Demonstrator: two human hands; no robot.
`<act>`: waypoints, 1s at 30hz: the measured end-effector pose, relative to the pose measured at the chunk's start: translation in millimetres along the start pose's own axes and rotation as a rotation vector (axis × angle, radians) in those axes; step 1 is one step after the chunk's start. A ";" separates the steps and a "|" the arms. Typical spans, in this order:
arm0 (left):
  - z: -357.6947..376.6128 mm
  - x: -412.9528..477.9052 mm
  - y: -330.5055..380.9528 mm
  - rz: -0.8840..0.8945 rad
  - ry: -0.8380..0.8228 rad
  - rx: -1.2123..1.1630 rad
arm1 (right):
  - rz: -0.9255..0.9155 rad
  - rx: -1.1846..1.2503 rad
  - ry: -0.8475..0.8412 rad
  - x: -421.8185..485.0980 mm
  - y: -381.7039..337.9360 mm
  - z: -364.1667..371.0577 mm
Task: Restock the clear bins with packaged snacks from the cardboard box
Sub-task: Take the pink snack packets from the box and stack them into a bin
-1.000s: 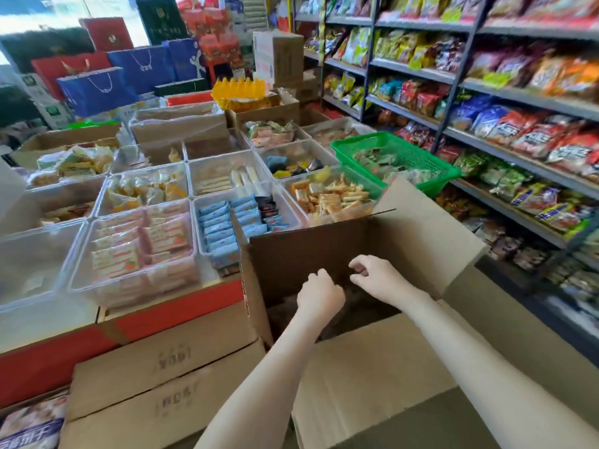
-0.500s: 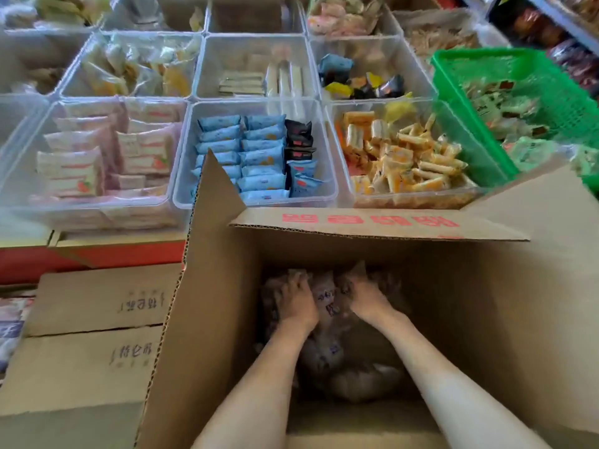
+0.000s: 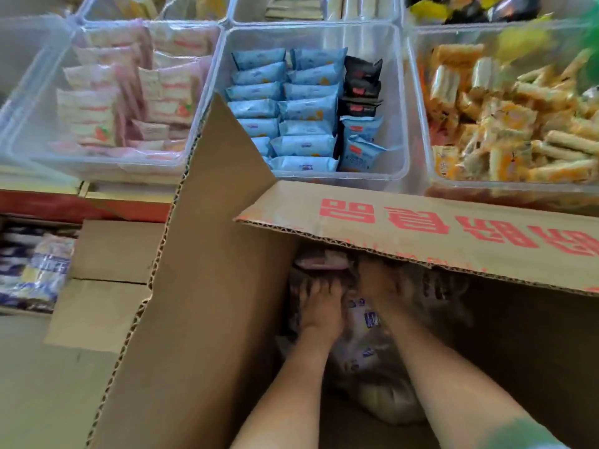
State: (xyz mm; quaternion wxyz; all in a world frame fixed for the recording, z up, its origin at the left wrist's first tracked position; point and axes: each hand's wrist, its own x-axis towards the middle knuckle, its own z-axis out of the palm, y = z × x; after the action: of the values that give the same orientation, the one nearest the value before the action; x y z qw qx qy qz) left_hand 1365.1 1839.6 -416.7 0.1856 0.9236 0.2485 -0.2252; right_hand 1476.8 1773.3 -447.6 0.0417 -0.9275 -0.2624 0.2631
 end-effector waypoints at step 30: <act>-126.1 -209.8 61.9 -0.066 -0.183 -1.891 | -0.666 0.234 0.725 -311.4 -16.0 -151.3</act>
State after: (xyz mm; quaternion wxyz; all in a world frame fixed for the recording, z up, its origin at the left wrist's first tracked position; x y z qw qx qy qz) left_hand 1276.9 1768.2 -191.1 0.8687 0.3616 0.3384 -0.0075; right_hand 1321.1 1637.9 -169.1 0.3153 -0.8143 -0.4814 -0.0758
